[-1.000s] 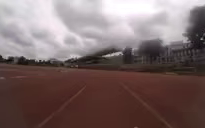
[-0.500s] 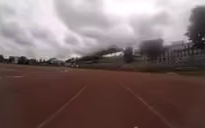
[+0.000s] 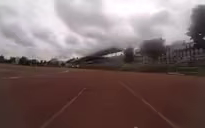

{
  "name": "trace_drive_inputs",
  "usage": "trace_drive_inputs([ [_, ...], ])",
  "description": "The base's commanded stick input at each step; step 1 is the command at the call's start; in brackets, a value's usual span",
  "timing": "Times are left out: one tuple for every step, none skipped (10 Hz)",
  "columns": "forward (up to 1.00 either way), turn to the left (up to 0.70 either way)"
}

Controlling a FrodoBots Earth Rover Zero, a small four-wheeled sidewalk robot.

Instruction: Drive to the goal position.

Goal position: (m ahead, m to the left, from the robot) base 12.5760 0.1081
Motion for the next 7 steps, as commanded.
trace_drive_inputs([
  [0.7,0.0],
  [0.7,0.0],
  [0.7,0.0],
  [0.7,0.0],
  [0.7,0.0],
  [0.7,0.0],
  [0.7,0.0],
])
